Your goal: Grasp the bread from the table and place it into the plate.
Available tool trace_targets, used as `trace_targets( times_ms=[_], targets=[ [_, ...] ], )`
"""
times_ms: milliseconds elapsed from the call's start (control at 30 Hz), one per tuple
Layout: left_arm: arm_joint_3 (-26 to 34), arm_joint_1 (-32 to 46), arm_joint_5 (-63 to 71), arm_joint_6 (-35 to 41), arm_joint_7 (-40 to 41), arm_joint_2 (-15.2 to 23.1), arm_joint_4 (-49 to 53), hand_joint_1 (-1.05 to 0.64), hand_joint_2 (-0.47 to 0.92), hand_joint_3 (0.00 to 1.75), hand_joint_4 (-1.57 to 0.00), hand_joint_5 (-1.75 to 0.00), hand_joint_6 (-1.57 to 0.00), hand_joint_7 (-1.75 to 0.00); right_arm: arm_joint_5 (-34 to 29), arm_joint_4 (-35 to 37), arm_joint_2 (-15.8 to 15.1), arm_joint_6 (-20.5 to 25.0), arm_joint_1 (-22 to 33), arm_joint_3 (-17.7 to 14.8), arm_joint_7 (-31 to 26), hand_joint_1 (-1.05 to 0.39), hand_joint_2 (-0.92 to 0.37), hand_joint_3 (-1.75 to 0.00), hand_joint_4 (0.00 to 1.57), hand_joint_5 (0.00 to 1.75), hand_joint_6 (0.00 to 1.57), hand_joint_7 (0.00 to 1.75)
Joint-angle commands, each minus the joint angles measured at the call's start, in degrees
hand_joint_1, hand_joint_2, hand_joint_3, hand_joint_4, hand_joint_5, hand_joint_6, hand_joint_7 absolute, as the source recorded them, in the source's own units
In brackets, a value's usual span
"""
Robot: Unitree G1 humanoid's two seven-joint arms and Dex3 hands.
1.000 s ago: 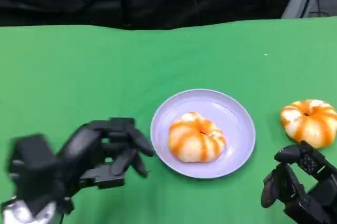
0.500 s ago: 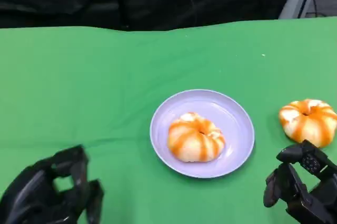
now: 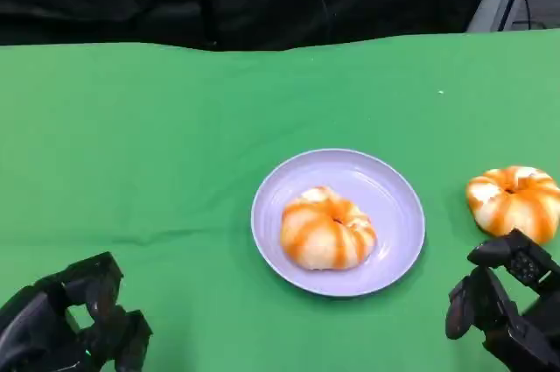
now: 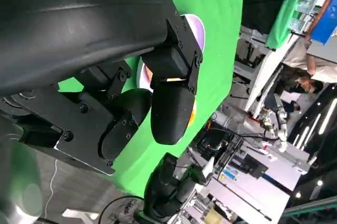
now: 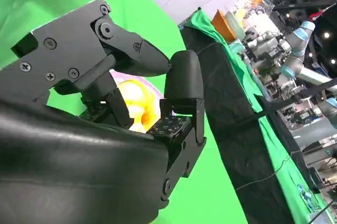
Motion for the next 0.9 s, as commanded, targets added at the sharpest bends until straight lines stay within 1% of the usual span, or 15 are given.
trace_targets(
  times_ms=[33, 167, 300, 467, 733, 900],
  targets=[
    [1.0, -0.4, 0.2, 0.8, 0.1, 0.3, -0.1, -0.12, 0.55, 1.32, -0.97, -1.75, -0.81, -1.75, 0.2, -0.1, -0.5, -0.6, -0.1, -0.5, 0.3, -0.12, -0.63, -1.01, 0.85, 1.75, 0.81, 1.42],
    [1.2, -0.8, -0.8, 2.9, 1.0, -0.3, -0.5, -0.11, 0.55, 1.36, -0.96, -1.75, -0.81, -1.75, -0.3, -0.5, -0.3, -1.2, 0.5, 0.0, 0.4, -0.13, -0.64, -1.01, 0.84, 1.75, 0.80, 1.43],
    [1.5, -0.9, -0.6, 3.4, 1.2, -0.8, -0.9, -0.11, 0.53, 1.40, -0.96, -1.75, -0.81, -1.75, 0.1, -0.3, -0.5, -1.1, 0.4, -0.1, 1.0, -0.12, -0.65, -1.01, 0.85, 1.75, 0.81, 1.44],
    [1.7, -1.1, -0.6, 3.6, 0.9, -1.4, -0.6, -0.12, 0.52, 1.41, -0.96, -1.75, -0.81, -1.75, -0.2, -1.1, -0.5, -0.3, 0.6, -0.1, -0.1, -0.13, -0.64, -0.99, 0.85, 1.74, 0.82, 1.41],
    [1.7, -0.9, 0.1, 3.5, 1.8, -2.0, -1.2, -0.12, 0.52, 1.40, -0.96, -1.75, -0.81, -1.75, 0.2, -0.8, -0.6, -0.4, 0.6, -0.4, 0.3, -0.11, -0.66, -0.98, 0.86, 1.73, 0.84, 1.39],
    [2.1, -0.7, -0.6, 3.8, 2.6, -2.7, -1.7, -0.11, 0.52, 1.41, -0.96, -1.75, -0.80, -1.75, -0.2, -0.9, -0.5, -0.9, 0.8, -0.2, 0.3, -0.12, -0.66, -0.98, 0.86, 1.74, 0.83, 1.41]
  ],
)
